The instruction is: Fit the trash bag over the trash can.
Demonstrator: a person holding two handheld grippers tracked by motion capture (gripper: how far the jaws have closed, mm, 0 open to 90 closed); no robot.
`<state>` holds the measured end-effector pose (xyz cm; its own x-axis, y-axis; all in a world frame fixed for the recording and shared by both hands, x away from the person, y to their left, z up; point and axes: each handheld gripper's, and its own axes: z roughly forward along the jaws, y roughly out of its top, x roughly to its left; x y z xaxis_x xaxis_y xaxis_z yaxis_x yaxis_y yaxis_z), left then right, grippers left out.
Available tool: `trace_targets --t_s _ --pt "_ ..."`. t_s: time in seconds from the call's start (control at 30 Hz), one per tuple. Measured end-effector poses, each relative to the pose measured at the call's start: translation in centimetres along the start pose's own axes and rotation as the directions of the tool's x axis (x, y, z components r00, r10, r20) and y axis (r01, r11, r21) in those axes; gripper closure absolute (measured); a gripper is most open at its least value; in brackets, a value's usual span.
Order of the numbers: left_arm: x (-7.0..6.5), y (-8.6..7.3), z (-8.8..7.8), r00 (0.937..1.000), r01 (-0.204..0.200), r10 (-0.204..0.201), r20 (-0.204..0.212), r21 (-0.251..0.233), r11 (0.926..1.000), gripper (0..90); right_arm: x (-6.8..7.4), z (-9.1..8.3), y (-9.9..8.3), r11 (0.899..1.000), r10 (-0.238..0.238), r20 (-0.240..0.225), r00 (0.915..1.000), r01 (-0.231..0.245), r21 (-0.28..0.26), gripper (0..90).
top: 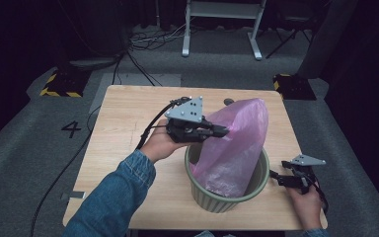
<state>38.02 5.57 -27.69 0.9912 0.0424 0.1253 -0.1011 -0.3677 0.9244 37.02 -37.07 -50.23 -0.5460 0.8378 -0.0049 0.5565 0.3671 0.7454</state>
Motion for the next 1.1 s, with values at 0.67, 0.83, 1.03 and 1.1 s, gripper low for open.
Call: trace_targets --t_s 0.67,0.83,1.03,1.1 --pt "-2.9 -3.8 0.5 0.9936 0.075 -0.096 0.059 0.292 0.9536 86.9 -0.1 -0.1 0.0 1.000 0.007 -0.016 0.9999 -0.007 -0.006 35.0" --pt "-3.0 -4.2 0.7 0.9828 0.137 -0.172 0.068 0.356 0.9242 86.1 0.3 -1.2 1.3 1.000 0.003 -0.077 0.9970 -0.004 -0.008 43.8" --pt "-3.2 -5.0 0.3 0.9765 0.161 -0.199 0.083 0.333 0.9290 84.0 2.0 -4.3 4.4 0.993 -0.068 -0.101 0.9926 0.058 -0.098 41.0" --pt "-3.1 -5.3 0.2 0.9760 0.170 -0.205 0.074 0.329 0.9288 84.0 2.3 -5.4 5.4 0.989 -0.088 -0.101 0.9910 0.075 -0.124 39.7"
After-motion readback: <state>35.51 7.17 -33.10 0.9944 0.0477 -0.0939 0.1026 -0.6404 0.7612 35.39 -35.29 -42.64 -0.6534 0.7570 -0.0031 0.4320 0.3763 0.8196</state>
